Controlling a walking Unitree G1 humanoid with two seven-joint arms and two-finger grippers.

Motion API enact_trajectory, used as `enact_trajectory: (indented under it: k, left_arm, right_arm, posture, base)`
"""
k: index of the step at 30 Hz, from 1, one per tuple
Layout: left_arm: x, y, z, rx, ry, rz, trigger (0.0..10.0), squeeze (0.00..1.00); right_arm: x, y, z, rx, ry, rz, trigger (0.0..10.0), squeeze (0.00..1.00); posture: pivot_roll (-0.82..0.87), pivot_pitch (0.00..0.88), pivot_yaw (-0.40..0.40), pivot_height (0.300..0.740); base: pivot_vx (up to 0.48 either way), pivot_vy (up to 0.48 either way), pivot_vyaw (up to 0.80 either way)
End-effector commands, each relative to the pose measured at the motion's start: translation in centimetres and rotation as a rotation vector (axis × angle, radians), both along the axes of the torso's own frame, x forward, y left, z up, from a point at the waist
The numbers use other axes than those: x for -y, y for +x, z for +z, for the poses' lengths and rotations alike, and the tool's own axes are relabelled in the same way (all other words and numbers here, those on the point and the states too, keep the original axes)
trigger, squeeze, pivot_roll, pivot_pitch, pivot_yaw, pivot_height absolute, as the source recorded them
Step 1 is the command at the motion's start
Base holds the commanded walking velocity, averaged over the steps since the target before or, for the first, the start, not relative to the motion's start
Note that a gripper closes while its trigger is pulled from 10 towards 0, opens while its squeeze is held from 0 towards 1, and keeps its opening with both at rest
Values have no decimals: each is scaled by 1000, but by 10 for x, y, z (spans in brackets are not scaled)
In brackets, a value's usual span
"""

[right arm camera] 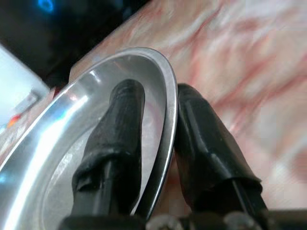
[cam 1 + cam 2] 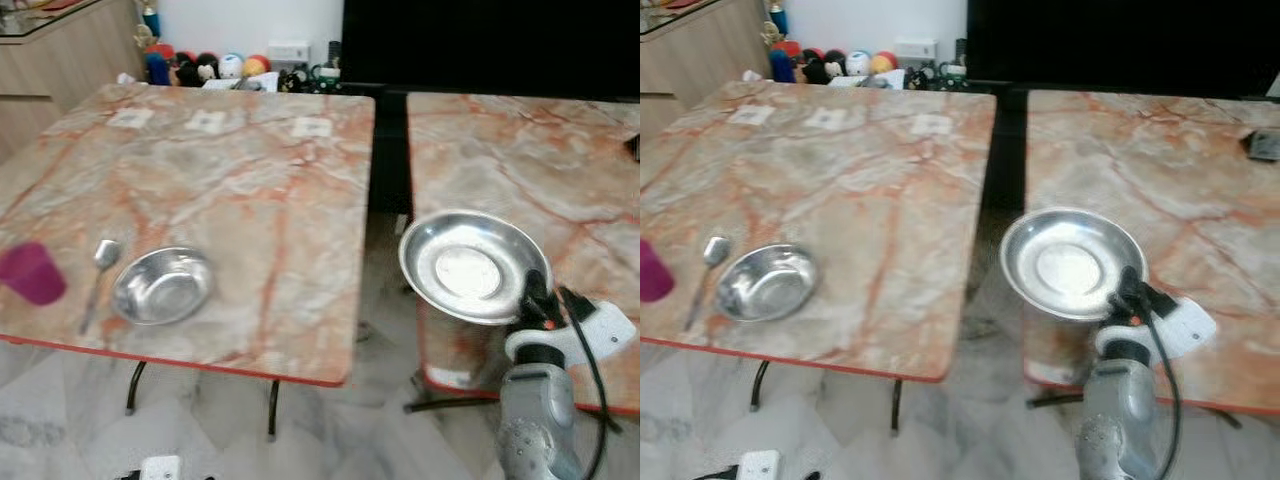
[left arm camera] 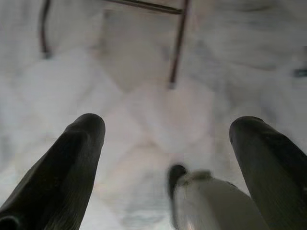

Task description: Setting the table

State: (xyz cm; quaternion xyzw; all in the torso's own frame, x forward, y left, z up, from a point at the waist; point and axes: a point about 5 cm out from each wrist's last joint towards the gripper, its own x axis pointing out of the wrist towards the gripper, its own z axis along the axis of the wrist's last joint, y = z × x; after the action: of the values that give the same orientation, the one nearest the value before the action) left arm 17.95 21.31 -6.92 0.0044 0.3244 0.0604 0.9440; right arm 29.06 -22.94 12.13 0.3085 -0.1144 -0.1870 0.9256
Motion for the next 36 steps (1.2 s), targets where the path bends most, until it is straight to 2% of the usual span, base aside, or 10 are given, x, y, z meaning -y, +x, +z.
enact_trajectory:
  k: [1, 10, 16, 20, 36]
  left_arm:
    - [-9, -7, -2, -16, 17, 14, 10000, 0]
    - [-9, -7, -1, -12, 15, 11, 10000, 0]
    - [-11, -8, -2, -26, 14, 12, 10000, 0]
    - [-12, -9, -2, -31, 10, 24, 10000, 0]
    - [-15, -15, -6, -66, 9, 22, 10000, 0]
  right_arm:
    - [-6, 2, 3, 16, 6, 8, 10000, 0]
    - [-2, -1, 2, 5, 19, -17, 10000, 0]
    - [-3, -3, -1, -8, 26, -23, 10000, 0]
    - [-4, -3, 0, -3, 6, -27, 10000, 0]
    - [3, -4, -1, -13, 56, -100, 10000, 0]
  posture:
    - [-19, 115, -11, 740]
    - [-25, 127, -8, 740]
    - [-25, 127, -8, 740]
    - [-25, 132, -9, 740]
    - [-22, 134, -9, 740]
  base:
    - [0, -454, 0]
    - [0, -454, 0]
    - [0, -452, -697]
    - [0, -276, 0]
    - [0, 0, 0]
